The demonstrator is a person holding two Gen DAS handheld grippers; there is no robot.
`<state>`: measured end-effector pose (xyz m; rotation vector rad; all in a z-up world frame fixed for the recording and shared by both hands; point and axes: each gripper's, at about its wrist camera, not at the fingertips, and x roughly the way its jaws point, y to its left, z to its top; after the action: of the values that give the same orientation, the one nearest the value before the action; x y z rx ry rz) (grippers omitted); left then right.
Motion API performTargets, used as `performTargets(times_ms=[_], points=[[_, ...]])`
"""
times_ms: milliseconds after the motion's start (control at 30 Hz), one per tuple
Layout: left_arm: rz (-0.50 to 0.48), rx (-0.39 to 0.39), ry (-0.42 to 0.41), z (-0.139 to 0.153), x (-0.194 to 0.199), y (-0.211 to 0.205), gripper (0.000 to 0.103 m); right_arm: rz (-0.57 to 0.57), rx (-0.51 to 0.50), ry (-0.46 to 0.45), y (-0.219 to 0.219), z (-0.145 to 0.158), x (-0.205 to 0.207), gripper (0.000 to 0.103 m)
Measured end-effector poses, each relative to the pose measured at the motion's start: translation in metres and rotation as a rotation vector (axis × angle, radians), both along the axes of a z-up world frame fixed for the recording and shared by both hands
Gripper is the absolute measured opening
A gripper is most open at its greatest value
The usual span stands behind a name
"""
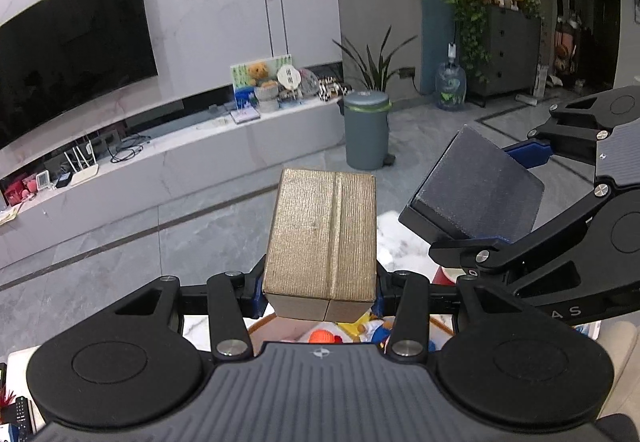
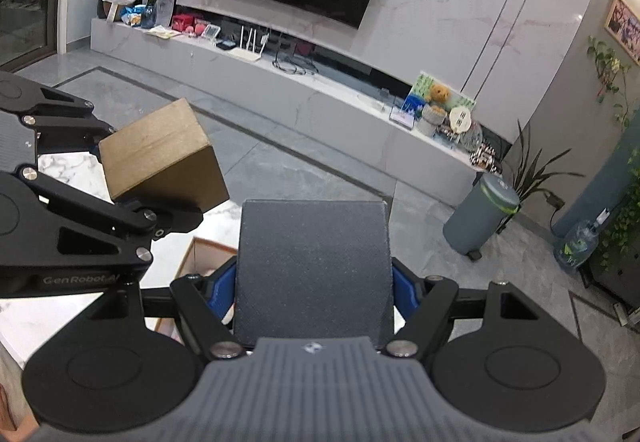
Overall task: Organize objects
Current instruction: 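Carry the tan block with the left tool while the right tool carries the grey box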
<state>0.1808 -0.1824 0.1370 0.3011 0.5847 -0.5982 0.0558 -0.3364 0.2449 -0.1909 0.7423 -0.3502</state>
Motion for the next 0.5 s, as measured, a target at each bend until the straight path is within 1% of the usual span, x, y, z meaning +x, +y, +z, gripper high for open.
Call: performTargets(times_ms=[167,500], points=[[-0.002,0.020,0.035,-0.019,0.008,-0.002,0.052,-0.007,0.043,0.024,-0.017,-0.027,0.009,0.076],[0.004,0.044,0.115,-0.061,0.027,-0.004,0.052,-0.013,0.096,0.084,-0.037,-0.080,0.038,0.076]])
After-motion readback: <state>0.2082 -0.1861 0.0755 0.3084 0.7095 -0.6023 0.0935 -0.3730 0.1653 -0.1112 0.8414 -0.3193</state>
